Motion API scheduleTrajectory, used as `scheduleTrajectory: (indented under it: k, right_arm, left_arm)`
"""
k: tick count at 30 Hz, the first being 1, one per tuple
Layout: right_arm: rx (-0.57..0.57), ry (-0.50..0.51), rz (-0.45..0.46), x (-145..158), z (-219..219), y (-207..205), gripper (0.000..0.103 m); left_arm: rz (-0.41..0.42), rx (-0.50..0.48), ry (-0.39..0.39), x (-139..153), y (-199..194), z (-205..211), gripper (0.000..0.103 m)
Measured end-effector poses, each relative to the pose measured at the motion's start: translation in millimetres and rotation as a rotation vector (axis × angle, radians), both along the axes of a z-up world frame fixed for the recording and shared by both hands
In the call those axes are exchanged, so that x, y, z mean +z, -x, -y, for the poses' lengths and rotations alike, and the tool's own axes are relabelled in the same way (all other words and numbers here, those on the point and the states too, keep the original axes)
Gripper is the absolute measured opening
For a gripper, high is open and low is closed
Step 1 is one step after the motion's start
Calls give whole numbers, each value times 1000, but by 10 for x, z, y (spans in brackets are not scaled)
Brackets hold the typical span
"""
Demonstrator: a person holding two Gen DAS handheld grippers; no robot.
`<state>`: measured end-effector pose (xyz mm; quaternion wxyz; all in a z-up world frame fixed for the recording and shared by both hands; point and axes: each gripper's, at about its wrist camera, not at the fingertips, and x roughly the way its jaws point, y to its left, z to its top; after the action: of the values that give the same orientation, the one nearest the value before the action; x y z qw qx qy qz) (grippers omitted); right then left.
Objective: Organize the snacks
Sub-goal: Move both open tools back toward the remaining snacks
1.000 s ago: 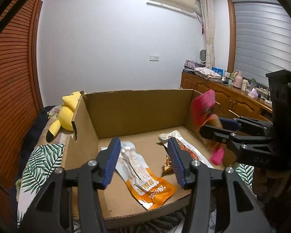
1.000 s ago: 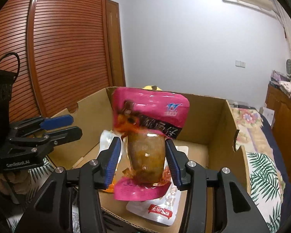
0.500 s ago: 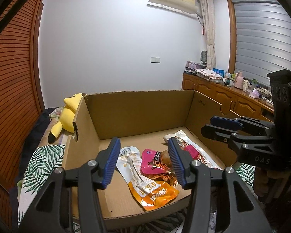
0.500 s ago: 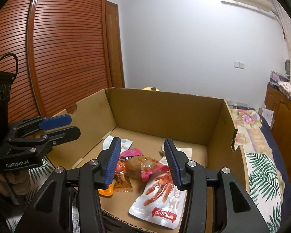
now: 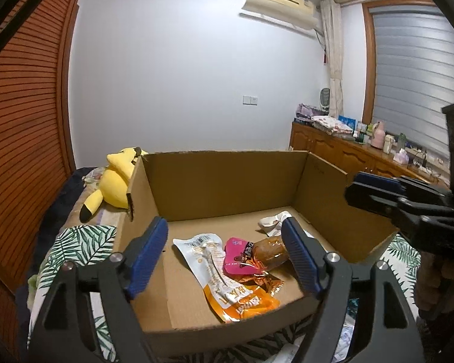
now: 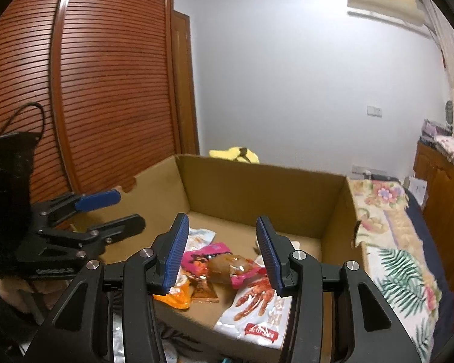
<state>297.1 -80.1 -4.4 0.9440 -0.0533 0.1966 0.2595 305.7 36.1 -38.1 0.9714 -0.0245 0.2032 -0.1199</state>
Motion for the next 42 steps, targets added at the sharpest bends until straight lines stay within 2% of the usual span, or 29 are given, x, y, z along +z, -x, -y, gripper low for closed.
scheduleTrajectory:
  k: [8,10,20,26,29,36,42]
  right_arm:
    - [-2,-2,-13,146,106,426,47]
    - [-12,-3,-18,167,159,539,52]
    - [-74,-3,-56,181,365,1024,58]
    - [-114,10,-110,4,450,1187,63]
    - [-128,22,-150,-130,484,1191,65]
    - [-156,59,-241,-500,528,1078,71]
    - [-156,94,-317,-815,518,898,72]
  left_arm:
    - [2,-19,-1,71,295,47,78]
    - [-4,-33,-13,70,389,83,78]
    - [-52,-88,-25,-3,794,148,78]
    - [-96,-104,-57,-164,947,208,78]
    - [-143,-115,-77,-298,952,250,79]
    - [-224,-130,-114,-532,926,343,79]
    - [-266,-147,-145,-648,889,406,79]
